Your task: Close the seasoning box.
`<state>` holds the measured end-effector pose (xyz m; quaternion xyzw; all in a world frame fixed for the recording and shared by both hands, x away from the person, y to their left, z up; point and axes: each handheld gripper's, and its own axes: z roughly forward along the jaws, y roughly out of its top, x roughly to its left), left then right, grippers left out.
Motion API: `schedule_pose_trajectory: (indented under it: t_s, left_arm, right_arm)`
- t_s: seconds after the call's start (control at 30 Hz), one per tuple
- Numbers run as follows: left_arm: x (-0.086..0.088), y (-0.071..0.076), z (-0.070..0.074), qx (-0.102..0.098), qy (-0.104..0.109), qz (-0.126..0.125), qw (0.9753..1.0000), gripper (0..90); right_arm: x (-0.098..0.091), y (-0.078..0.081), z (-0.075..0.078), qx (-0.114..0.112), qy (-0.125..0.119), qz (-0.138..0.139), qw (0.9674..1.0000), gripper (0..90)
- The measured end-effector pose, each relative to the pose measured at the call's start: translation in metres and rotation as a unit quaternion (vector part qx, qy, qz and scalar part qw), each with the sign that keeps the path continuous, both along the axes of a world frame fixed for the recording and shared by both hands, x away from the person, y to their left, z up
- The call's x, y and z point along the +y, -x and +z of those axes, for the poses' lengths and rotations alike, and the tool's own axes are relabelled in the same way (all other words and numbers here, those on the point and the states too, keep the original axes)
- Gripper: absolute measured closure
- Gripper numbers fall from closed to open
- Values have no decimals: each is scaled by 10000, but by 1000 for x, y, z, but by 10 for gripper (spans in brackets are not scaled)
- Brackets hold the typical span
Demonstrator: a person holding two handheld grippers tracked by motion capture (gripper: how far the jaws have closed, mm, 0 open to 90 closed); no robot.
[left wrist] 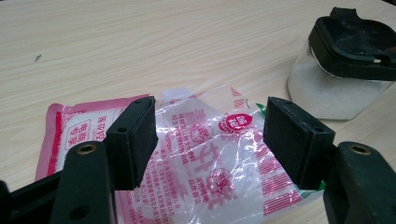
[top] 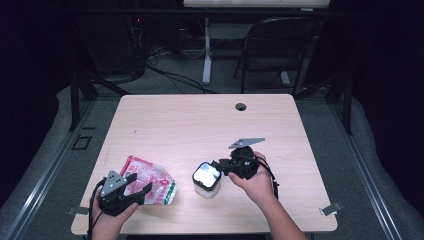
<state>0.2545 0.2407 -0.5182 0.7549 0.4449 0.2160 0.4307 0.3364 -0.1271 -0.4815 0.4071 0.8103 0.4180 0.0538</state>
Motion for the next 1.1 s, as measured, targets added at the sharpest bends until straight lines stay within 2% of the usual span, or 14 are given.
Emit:
schedule_pose_trajectory:
  t_s: [0.23, 0.4, 0.5, 0.63, 0.73, 0.83, 1.0, 1.1]
  left_arm:
    - [3, -2, 1, -15, 8, 56, 10000, 349]
    - [7, -4, 3, 2, 43, 78, 10000, 376]
    - [10, -5, 3, -15, 60, 120, 9999, 376]
    - [13, -7, 3, 19, 62, 176, 9998, 379]
    - [15, -8, 2, -14, 91, 208, 9997, 379]
    - [16, -9, 2, -2, 104, 231, 9997, 380]
    - [20, -10, 1, -8, 69, 243, 9997, 382]
    - [22, -10, 0, -3, 58, 293, 9996, 382]
  right_arm:
    - [-5, 2, 7, -89, -82, -16, 9999, 652]
    - [-12, 3, 18, -111, -199, -24, 9997, 607]
    - [-18, 5, 22, -175, -60, -128, 9997, 582]
    - [-28, 10, 23, -461, 5, -287, 9985, 508]
    - [-37, 14, 21, -501, -37, -385, 9980, 484]
    - [-47, 19, 18, -512, 28, -498, 9974, 475]
    - [-67, 27, 8, -501, 25, -801, 9955, 454]
    - [-81, 32, -2, -456, -96, -1030, 9936, 431]
